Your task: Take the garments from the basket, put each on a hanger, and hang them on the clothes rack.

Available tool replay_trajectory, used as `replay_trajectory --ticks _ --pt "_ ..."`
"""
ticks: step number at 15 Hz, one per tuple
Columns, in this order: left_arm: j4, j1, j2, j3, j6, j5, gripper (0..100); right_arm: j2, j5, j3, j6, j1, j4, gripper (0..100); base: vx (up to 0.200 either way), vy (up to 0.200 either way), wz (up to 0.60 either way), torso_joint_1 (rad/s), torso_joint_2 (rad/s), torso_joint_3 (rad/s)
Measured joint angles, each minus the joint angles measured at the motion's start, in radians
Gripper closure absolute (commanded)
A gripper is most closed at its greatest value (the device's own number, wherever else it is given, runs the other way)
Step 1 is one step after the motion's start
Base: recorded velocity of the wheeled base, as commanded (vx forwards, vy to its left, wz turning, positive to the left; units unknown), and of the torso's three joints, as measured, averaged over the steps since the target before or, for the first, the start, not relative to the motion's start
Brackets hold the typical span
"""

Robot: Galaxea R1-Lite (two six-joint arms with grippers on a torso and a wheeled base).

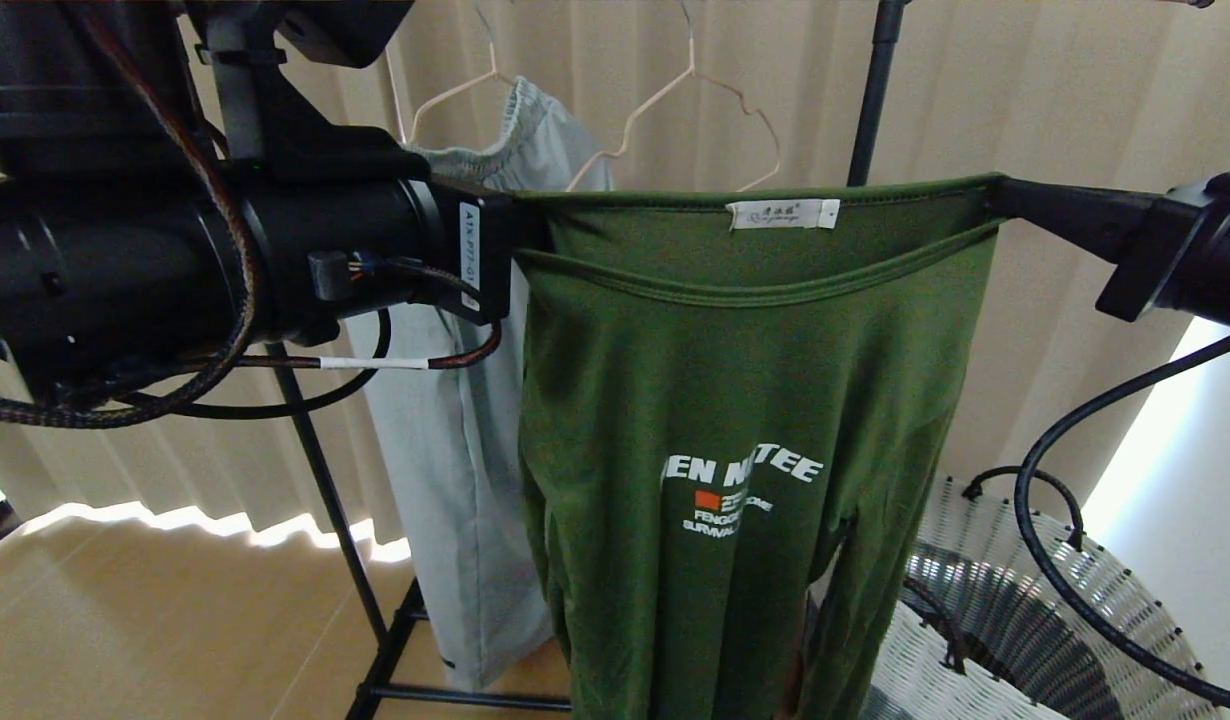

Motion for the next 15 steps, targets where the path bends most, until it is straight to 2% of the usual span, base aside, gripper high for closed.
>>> replay_trajectory --ticks 5,6,12,15 --pt "-0.002 0.002 0.0 0.007 0.0 0.0 100 0.0 -0.001 0.006 -0.001 0.0 0.0 100 0.0 0.0 0.0 0.0 0.0 0.0" --pt "-0.002 0.002 0.0 0.009 0.0 0.0 100 -0.001 -0.001 0.007 -0.001 0.0 0.0 0 0.0 0.0 0.0 0.0 0.0 0.0" --pt "-0.002 0.006 0.0 0.014 0.002 0.001 100 -0.001 0.0 0.013 -0.001 0.0 -0.01 0 0.0 0.0 0.0 0.0 0.0 0.0" --pt "-0.002 0.02 0.0 0.028 0.005 0.039 100 -0.004 0.003 0.025 0.0 0.0 -0.016 0 0.0 0.0 0.0 0.0 0.0 0.0"
